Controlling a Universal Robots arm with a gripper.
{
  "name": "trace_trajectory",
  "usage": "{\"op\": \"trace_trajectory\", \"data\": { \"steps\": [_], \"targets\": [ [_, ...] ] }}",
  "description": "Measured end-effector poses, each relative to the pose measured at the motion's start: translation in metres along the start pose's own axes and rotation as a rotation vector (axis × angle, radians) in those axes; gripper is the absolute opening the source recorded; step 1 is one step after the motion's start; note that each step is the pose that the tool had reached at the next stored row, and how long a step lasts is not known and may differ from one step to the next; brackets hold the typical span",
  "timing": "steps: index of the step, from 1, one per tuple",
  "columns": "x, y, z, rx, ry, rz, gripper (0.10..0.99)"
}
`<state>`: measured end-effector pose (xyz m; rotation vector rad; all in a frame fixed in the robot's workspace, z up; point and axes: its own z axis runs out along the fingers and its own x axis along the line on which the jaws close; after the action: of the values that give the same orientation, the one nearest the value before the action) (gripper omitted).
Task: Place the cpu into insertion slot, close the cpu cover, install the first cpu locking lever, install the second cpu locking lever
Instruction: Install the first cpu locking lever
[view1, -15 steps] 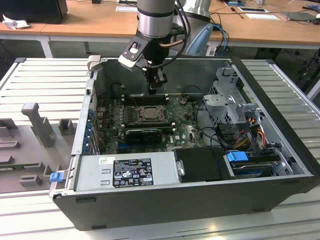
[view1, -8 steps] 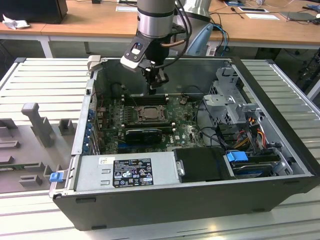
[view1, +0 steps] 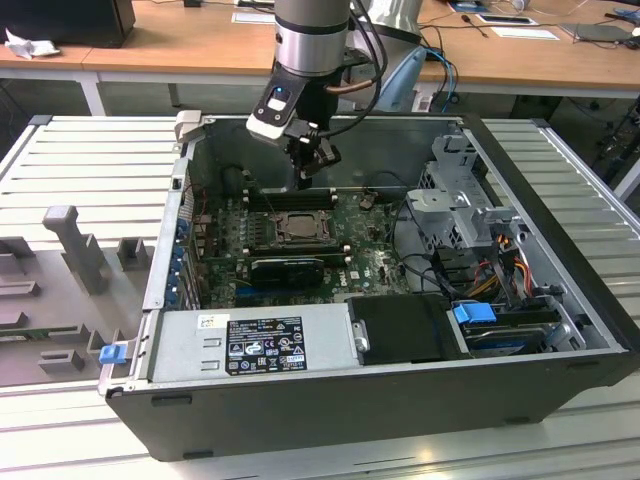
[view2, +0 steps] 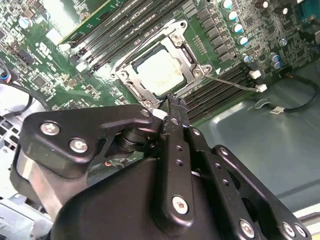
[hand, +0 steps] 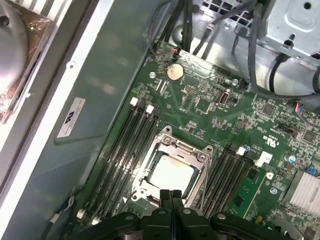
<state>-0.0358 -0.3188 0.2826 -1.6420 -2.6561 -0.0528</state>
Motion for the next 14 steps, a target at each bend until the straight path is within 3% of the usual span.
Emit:
{"op": "trace_trajectory", "data": {
  "steps": [14],
  "targets": [
    [-0.0001,-0.0001,0.0000,0.009,0.0051,-0.263,0.102]
  ]
}}
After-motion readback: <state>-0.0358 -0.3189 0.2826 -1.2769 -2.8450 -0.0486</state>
